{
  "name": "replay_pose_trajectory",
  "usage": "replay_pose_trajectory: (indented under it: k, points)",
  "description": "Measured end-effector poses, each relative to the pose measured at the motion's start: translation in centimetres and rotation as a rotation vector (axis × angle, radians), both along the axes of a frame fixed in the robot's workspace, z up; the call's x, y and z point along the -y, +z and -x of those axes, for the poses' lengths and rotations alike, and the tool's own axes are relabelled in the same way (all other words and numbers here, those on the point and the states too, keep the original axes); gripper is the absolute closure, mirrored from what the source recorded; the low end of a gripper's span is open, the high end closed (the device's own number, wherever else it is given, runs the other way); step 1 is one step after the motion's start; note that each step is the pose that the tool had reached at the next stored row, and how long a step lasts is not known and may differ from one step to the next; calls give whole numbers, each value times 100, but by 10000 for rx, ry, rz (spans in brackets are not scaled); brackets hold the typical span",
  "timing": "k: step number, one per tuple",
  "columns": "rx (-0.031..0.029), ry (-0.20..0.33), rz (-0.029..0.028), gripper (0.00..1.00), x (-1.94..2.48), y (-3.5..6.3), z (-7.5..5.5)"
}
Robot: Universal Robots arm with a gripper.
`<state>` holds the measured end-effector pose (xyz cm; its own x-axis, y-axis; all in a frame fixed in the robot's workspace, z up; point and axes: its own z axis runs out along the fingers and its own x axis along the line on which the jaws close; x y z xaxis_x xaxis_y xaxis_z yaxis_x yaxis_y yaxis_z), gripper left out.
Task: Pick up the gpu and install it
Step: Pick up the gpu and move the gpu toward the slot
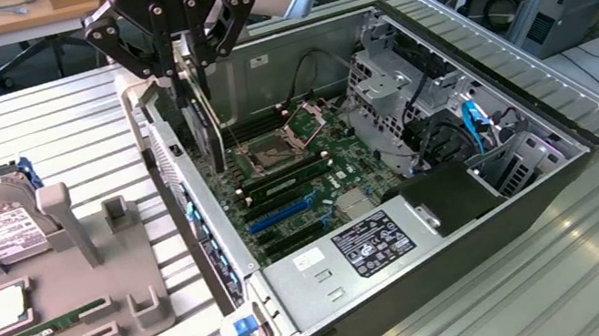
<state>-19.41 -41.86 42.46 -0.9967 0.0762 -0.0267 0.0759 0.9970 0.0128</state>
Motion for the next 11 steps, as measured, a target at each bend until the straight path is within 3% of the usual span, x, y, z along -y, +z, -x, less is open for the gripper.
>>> replay_pose_trajectory:
  k: [11]
  points:
    - [0,-1,7,73,0,-6,-49]
